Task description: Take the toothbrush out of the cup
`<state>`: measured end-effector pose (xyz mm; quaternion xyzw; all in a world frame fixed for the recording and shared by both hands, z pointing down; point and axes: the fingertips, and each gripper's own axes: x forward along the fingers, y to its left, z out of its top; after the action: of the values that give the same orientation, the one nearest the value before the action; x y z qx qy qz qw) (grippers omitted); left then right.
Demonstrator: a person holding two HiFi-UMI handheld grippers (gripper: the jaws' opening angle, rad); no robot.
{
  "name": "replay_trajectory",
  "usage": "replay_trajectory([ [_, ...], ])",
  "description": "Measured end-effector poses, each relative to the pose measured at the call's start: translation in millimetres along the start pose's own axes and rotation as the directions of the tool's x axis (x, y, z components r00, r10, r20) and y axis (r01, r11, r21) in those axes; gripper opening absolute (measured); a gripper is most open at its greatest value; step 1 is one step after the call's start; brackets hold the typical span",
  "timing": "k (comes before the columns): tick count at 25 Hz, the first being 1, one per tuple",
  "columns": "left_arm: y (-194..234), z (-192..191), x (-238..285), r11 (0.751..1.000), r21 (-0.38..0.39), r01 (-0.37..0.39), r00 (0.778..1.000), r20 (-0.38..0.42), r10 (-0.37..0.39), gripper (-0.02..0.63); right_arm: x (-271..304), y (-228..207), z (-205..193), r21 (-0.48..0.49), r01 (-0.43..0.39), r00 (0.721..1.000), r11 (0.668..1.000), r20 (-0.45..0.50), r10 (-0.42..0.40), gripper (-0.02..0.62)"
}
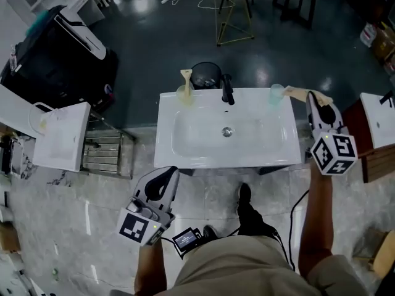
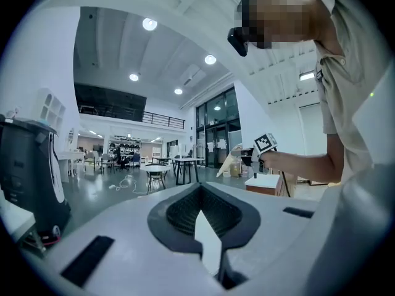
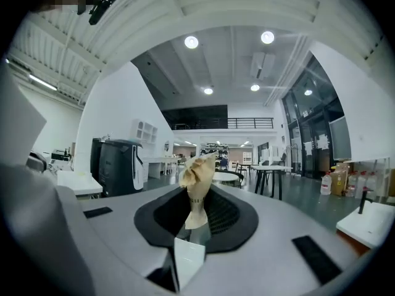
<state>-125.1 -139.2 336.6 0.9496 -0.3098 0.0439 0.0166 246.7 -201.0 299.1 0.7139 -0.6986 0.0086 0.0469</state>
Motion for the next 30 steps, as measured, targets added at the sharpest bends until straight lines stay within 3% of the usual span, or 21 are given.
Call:
replay_trajectory([
  [4, -8.1, 17.0, -48.5, 0.999, 0.031, 0.012, 0.999, 0.051, -0.014, 0.006, -69.7, 58.0, 37.6, -0.028, -0.042, 0.998, 0.999, 0.052, 0.044, 0.057],
  [8, -17.6, 15.8, -89.1, 0.999, 0.044, 0.030, 0.997, 0.076, -0.033, 0.006, -130.3, 105.5, 48.6, -0.050, -0.069, 0.995, 0.996, 0.066, 0.072, 0.057],
  [16, -29.8, 23.7, -117.7, 0.997, 0.048, 0.061, 0.993, 0.099, -0.066, 0.006, -187.9, 152.7, 63.1, -0.074, -0.097, 0.993, 0.993, 0.060, 0.101, 0.057],
  [22, -20.2, 20.0, -76.1, 0.998, 0.046, 0.045, 0.996, 0.074, -0.048, 0.006, -182.4, 137.1, 65.8, -0.081, -0.118, 0.991, 0.990, 0.053, 0.123, 0.057],
  [30, 14.6, 11.7, 44.9, 0.995, 0.082, -0.064, 0.998, -0.012, 0.065, 0.006, -115.1, 68.2, 46.0, -0.036, -0.192, 0.980, 0.981, 0.042, 0.193, 0.057],
])
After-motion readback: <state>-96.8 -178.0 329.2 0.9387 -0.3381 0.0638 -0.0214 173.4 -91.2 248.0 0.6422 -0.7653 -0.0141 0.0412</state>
